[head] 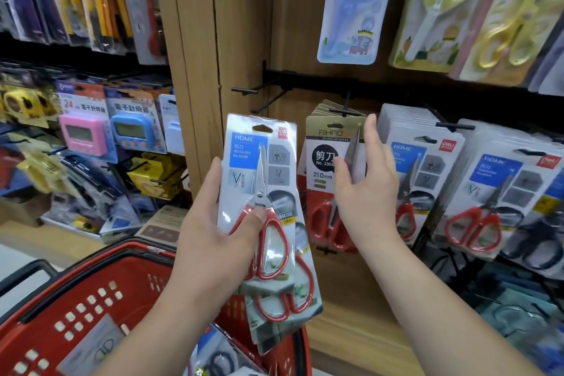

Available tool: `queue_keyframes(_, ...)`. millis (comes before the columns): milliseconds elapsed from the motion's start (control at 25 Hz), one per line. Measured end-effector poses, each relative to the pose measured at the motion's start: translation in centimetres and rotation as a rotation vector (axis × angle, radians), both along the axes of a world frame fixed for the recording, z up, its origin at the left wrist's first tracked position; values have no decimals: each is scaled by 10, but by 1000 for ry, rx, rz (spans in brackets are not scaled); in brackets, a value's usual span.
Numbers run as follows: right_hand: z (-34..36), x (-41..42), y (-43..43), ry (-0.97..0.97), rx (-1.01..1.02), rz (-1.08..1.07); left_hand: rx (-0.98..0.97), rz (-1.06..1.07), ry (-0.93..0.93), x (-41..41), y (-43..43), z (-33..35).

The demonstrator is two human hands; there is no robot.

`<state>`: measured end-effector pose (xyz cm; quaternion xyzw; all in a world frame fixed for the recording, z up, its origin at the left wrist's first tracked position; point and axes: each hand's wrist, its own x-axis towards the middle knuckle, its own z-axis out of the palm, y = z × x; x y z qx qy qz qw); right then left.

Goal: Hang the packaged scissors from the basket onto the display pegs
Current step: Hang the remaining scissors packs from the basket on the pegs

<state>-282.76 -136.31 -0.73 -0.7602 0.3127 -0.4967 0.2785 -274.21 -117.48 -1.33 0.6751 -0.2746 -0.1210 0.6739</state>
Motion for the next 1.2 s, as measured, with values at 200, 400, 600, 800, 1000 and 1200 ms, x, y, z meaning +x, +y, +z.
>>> queue_keyframes(200,0,7,-1,-42,86,10,-13,10,25,-1,3,3)
queue_keyframes(400,2,4,-11,-10,151,-50,-44,-29,35,0,2,2)
queue_keyframes(600,-2,-20,17,31,11,39,-71,-98,39,-5,3,1)
queue_keyframes(800,-4,-41,51,81,819,587,-102,-85,25,-12,2,2)
queue_keyframes(1000,-18,-45,60,-50,844,558,-128,-61,179,-10,-2,-12)
queue_keyframes(1200,-22,-43,45,-164,740,282,-96,-82,333,-1,-2,-25)
